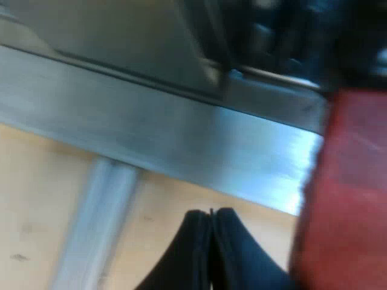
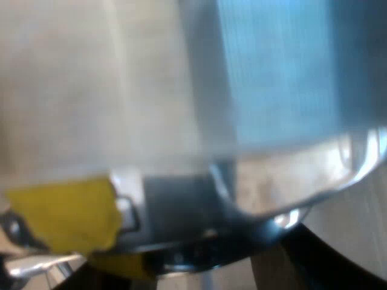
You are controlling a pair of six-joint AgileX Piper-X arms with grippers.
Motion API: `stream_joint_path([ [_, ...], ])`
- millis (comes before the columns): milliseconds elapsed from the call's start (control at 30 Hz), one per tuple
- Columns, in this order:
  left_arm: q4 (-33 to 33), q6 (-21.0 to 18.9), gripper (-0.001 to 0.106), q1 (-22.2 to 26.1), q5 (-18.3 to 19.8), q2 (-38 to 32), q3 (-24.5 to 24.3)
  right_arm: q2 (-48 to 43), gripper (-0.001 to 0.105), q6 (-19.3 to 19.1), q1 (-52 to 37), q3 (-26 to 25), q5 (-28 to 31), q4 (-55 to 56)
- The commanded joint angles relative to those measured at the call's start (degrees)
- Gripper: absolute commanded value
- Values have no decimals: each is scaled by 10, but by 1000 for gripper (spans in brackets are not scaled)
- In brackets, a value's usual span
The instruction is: Put the handle in the coffee machine
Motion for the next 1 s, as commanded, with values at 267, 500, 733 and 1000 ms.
stream_joint_path([
  [267, 136, 28, 1, -2, 69, -5, -14, -7, 39, -2, -4, -11, -6, -29],
  [500, 186, 1, 1, -2, 106, -6, -7, -7, 39, -2, -4, -11, -6, -29],
  [733, 186, -22, 0, -2, 109, -13, 23, -7, 39, -2, -4, -11, -8, -29],
  [1000, 121, -35, 0, -9, 118, -77, 120, -7, 39, -2, -4, -11, -20, -29],
])
